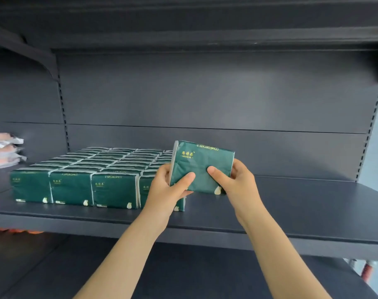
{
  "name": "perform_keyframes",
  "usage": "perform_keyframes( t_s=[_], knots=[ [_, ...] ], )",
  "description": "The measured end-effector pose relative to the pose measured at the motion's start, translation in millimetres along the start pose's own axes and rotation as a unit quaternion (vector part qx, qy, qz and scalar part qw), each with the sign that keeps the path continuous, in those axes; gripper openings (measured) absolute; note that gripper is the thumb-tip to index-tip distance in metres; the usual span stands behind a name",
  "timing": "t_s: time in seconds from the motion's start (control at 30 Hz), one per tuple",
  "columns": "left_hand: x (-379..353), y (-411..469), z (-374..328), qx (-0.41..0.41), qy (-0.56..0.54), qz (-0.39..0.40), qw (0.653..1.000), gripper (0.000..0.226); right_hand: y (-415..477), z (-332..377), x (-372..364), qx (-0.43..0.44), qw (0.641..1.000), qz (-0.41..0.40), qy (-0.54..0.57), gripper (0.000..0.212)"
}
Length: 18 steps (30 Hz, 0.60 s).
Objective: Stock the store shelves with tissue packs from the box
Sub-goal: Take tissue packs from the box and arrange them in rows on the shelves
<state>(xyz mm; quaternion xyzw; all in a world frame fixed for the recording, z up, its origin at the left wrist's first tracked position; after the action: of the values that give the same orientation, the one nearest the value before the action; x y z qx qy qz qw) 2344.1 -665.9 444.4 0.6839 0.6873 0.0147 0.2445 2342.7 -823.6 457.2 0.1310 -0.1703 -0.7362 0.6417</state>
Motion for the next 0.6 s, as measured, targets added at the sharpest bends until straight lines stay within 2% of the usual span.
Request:
perform_keyframes(
  t_s=[0.13,0.2,0.23,0.3,0.37,0.43,0.5,0.6],
  knots=[
    [6,0,-4,-0.095,0.205,0.004,0.974,0.027,-1,0,19,-0.01,0.999,-0.021,-0.034,0.036],
    [8,6,-8,-0.164,0.332,0.026,0.929,0.031,5,0,26,0.0,0.998,-0.028,-0.049,0.037],
    [9,9,-10,-0.196,0.417,0.044,0.887,0.038,9,-1,29,0.004,0.998,-0.036,-0.06,0.038],
    [8,15,-12,-0.252,0.575,0.088,0.774,0.054,22,-10,34,-0.001,0.994,-0.058,-0.089,0.041],
    [8,22,-10,-0.291,0.673,0.136,0.666,0.062,37,-25,36,-0.018,0.989,-0.074,-0.125,0.042],
    [12,31,-7,-0.281,0.729,0.161,0.604,0.068,50,-41,34,-0.038,0.981,-0.076,-0.173,0.043],
    [17,40,-2,-0.255,0.749,0.176,0.586,0.07,60,-56,29,-0.057,0.976,-0.078,-0.193,0.044],
    [27,53,5,-0.229,0.76,0.184,0.58,0.071,71,-73,18,-0.067,0.964,-0.075,-0.247,0.046]
  ],
)
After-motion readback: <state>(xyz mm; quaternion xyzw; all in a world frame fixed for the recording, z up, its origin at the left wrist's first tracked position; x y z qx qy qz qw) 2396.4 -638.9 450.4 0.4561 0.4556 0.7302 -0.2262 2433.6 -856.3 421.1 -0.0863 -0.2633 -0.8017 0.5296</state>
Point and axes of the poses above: each hand's wrist, its own y-axis towards the middle knuckle, its own x-axis out of the back of the hand, z = x × y, the point moved 4 cm from there along y, towards the middle knuckle, and after that the axes turned 7 degrees about -y, right-handed, at the moved point
